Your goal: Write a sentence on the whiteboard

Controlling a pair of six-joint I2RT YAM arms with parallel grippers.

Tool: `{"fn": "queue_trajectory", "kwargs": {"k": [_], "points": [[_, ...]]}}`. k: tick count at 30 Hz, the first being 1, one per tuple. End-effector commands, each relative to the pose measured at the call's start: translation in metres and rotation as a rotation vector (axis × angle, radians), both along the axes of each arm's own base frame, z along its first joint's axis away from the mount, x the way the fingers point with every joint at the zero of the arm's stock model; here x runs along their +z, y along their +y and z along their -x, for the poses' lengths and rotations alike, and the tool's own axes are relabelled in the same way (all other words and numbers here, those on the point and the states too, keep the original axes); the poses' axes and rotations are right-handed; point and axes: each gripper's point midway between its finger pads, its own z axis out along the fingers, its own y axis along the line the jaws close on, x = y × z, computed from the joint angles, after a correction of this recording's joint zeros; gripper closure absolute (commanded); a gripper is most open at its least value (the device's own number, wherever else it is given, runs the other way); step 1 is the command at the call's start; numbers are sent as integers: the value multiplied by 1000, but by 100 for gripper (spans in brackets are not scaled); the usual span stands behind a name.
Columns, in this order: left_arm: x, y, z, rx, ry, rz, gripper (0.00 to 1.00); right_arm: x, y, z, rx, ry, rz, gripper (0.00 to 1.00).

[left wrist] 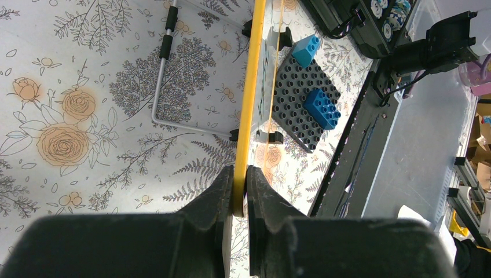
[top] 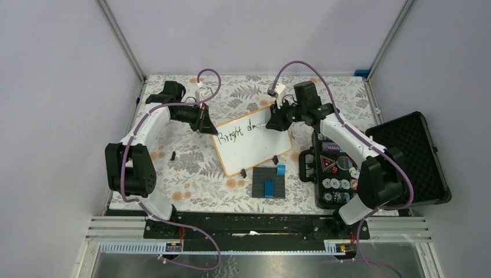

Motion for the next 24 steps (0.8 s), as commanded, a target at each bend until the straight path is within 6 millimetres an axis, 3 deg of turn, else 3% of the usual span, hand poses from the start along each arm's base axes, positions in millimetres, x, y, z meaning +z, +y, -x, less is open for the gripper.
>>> {"fn": "queue_trajectory", "kwargs": {"k": [1,9,18,24], "points": [[6,2,-6,-15,-104,-38,100,12,-4,3,8,-43,7,100],[7,2,-6,-15,-104,-38,100,12,-4,5,14,-45,9,100],[8,1,-6,-15,-105,-36,100,45,3,16,60,-65,-69,100],[8,1,-5,-17,-107,-37,100,44,-2,7,28,-73,-54,100]]}}
